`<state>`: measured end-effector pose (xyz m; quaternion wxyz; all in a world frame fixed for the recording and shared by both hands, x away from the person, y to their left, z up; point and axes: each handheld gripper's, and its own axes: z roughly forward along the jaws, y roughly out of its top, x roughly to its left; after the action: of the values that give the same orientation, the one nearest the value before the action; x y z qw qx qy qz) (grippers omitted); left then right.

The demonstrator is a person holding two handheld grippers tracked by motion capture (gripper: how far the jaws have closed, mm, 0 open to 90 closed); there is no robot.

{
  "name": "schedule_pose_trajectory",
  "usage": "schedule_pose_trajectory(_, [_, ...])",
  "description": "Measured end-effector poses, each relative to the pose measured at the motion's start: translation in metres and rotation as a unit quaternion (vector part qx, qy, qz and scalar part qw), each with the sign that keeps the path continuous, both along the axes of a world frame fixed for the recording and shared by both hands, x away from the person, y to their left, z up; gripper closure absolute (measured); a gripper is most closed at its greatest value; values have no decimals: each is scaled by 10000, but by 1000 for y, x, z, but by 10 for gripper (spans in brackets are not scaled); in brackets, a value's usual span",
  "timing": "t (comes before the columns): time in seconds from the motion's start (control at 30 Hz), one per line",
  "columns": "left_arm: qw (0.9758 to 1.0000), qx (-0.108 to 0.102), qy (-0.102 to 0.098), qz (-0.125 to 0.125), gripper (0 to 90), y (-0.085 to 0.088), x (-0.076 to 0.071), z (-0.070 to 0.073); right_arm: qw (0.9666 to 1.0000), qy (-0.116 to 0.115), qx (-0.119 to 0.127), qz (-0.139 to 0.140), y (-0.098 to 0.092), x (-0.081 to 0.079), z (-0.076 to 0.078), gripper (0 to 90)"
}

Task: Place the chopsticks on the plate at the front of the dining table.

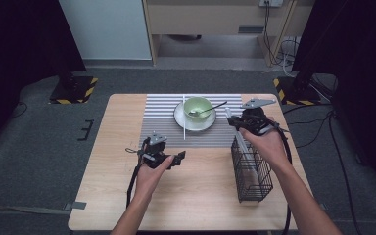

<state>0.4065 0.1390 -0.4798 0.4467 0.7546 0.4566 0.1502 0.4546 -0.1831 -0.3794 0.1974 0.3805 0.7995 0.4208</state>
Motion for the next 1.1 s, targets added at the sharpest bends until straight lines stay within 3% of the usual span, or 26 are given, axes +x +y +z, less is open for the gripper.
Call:
schedule_pose_trajectory(0.53, [10000,-39,-15,61,81,4,-1,1,9995,-194,246,83,-2,1,14,833])
schedule_pose_trajectory(1.1, [10000,-19,-21,30,82,1,-1,2,9973,-387,618,64,-15,-2,43,835])
